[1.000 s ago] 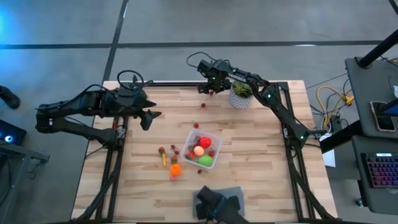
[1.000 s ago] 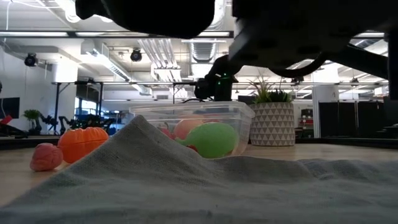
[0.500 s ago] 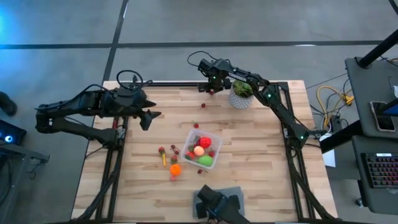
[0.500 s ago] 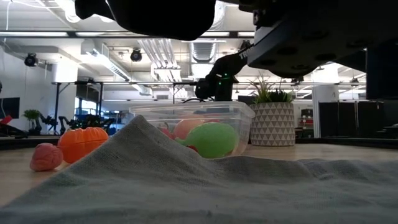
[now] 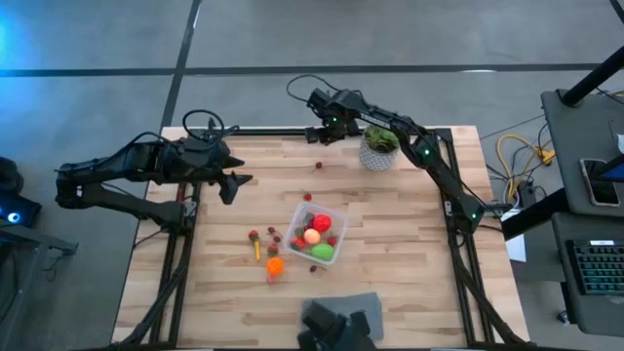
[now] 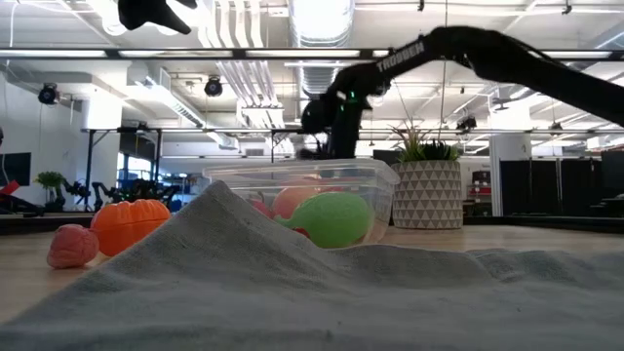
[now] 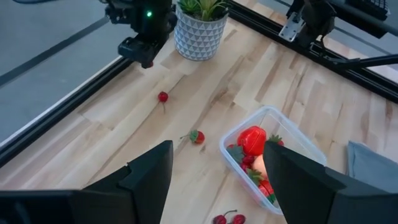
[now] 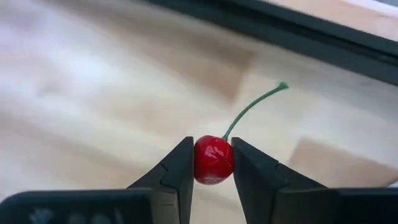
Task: Pick and placing Produce into tupperware
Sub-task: Put the red cherry into the transparent container, then put the red strawberry into the transparent container
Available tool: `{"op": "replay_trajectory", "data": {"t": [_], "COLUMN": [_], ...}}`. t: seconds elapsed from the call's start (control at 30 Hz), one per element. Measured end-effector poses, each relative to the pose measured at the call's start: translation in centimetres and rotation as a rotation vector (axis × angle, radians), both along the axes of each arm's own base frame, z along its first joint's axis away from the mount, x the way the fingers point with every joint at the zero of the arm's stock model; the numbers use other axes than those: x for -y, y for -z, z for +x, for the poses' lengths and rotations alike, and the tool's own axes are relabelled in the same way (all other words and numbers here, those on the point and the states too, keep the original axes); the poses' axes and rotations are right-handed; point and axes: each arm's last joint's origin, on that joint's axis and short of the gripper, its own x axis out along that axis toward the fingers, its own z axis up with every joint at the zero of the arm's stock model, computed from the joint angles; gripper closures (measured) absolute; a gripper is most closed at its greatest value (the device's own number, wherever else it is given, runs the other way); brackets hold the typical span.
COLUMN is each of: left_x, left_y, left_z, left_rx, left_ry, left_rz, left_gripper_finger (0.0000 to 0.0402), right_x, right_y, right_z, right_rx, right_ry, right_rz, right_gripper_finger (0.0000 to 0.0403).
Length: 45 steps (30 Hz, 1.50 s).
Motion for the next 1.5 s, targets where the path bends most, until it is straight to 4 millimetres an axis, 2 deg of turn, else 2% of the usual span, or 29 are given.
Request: {"op": "replay_trajectory", "data": {"t": [0.1, 0.27, 0.4, 0.53, 0.67, 0.87, 1.1, 1.33, 1.5], "left_x": [0.0, -0.1, -0.2, -0.2, -0.2, -0.2, -0.2, -0.2, -0.2], "left_y": [0.0, 0.4, 1.3, 2.0, 2.3, 2.4, 2.3, 2.4, 2.4], "left_z": [0.0, 0.1, 0.3, 0.8, 1.3, 1.5, 1.4, 1.5, 1.5], "left_rx": [-0.003, -0.018, -0.043, -0.076, -0.103, -0.135, -0.145, -0.123, -0.121], "left_ry": [-0.008, -0.030, -0.039, -0.039, -0.022, 0.022, 0.051, 0.005, 0.000], "left_rz": [0.016, 0.031, 0.026, 0.026, 0.046, 0.099, 0.123, 0.065, 0.059], "left_gripper_finger": [0.0166, 0.0166, 0.0166, 0.0166, 0.0166, 0.0166, 0.0166, 0.0166, 0.0166], "right_x": [-2.7, -10.0, -15.2, -19.5, -22.8, -26.1, -29.5, -30.6, -30.9], "right_y": [-3.4, -9.7, -12.4, -13.8, -12.7, -8.6, -5.0, -3.7, -4.8], "right_z": [0.8, 0.9, 0.1, -0.2, 0.2, 0.6, 0.9, 0.8, 0.5], "right_rx": [0.060, 0.104, 0.070, 0.061, 0.026, -0.118, -0.179, -0.186, -0.200], "right_ry": [-0.135, -0.493, -0.681, -0.792, -0.878, -0.841, -0.858, -0.845, -0.793], "right_rz": [-0.025, -0.081, -0.080, -0.097, -0.072, 0.024, -0.014, -0.019, -0.163], "right_gripper_finger": [0.0307, 0.0306, 0.0305, 0.0305, 0.0305, 0.0305, 0.0296, 0.0245, 0.0197]}}
